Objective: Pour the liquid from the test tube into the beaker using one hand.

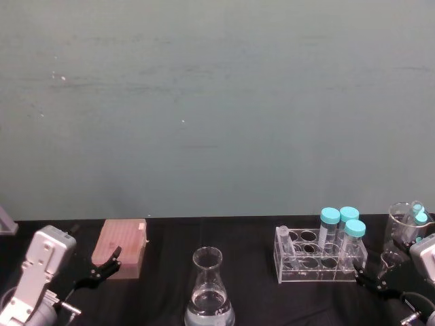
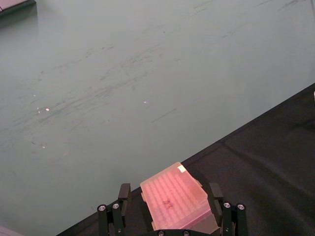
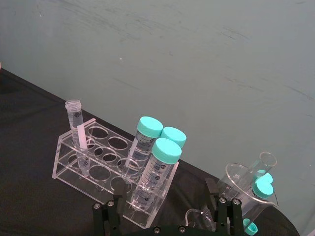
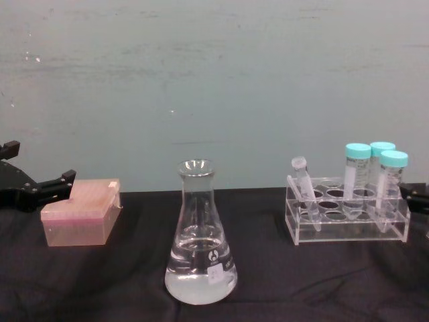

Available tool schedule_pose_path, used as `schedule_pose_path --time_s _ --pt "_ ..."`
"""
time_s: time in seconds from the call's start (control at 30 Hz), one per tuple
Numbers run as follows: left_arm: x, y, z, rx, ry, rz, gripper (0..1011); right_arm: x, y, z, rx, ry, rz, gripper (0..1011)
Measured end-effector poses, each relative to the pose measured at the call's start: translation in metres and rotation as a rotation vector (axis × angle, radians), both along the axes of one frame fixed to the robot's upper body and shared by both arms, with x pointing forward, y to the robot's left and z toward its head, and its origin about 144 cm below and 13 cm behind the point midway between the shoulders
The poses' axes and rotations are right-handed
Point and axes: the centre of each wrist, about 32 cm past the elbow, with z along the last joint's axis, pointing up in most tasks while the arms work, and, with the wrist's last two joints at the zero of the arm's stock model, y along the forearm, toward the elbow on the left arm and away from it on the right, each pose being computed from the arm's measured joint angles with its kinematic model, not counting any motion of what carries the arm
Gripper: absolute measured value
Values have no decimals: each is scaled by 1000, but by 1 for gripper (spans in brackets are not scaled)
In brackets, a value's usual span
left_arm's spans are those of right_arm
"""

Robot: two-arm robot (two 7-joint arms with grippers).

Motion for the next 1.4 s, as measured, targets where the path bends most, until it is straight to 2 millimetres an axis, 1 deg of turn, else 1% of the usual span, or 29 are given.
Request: schedule_pose_path --time_s 1.2,1.4 --pt "0 0 0 0 0 0 1000 1 -2 0 -2 -1 3 1003" --pt "0 0 0 0 0 0 1000 3 -4 4 12 -30 69 1003"
